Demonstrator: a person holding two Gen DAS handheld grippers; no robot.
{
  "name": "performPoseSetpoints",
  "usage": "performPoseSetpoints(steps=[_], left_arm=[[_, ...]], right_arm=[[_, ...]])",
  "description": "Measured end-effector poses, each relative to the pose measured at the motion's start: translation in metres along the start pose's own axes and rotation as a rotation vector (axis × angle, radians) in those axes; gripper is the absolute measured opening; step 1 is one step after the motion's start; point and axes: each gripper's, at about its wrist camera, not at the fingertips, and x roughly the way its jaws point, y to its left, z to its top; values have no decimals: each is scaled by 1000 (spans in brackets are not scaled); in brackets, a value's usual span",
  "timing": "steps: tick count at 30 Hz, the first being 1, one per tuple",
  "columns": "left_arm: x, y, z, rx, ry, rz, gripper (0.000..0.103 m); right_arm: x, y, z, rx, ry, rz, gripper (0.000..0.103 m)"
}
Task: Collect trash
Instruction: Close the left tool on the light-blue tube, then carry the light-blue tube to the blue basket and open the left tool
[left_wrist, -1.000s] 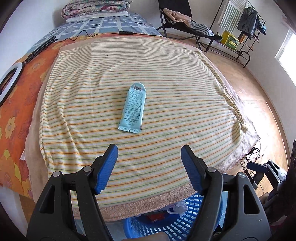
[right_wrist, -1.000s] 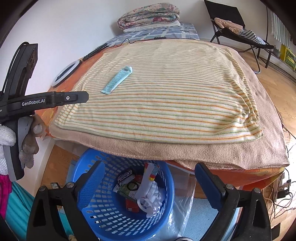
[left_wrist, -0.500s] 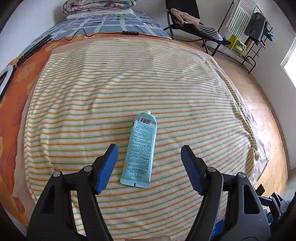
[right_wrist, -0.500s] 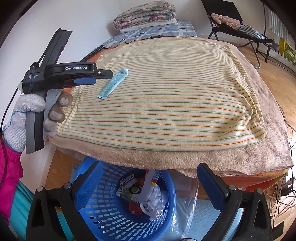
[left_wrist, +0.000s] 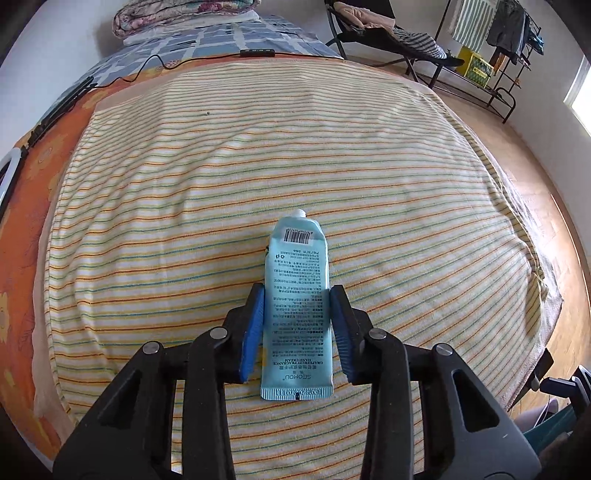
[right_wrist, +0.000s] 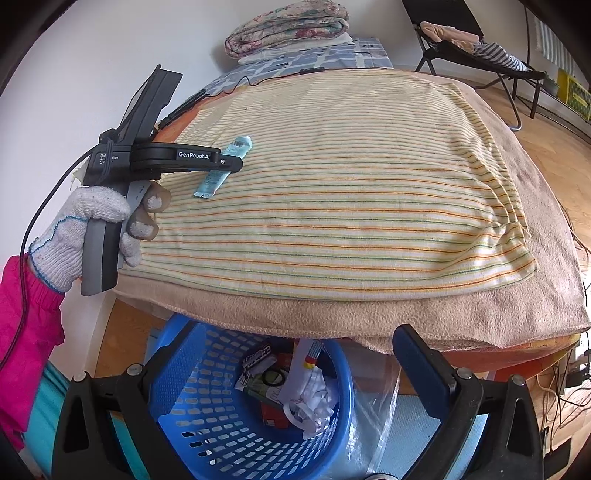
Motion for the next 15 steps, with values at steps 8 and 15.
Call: performPoseSetpoints(steps=[8, 15], left_arm=[[-37, -4, -30, 18, -16, -47, 35], [-73, -22, -72, 47, -13, -89, 35]], right_arm=[[-4, -1, 0, 3, -6, 7, 102], [-9, -4, -3, 6, -13, -7, 102]])
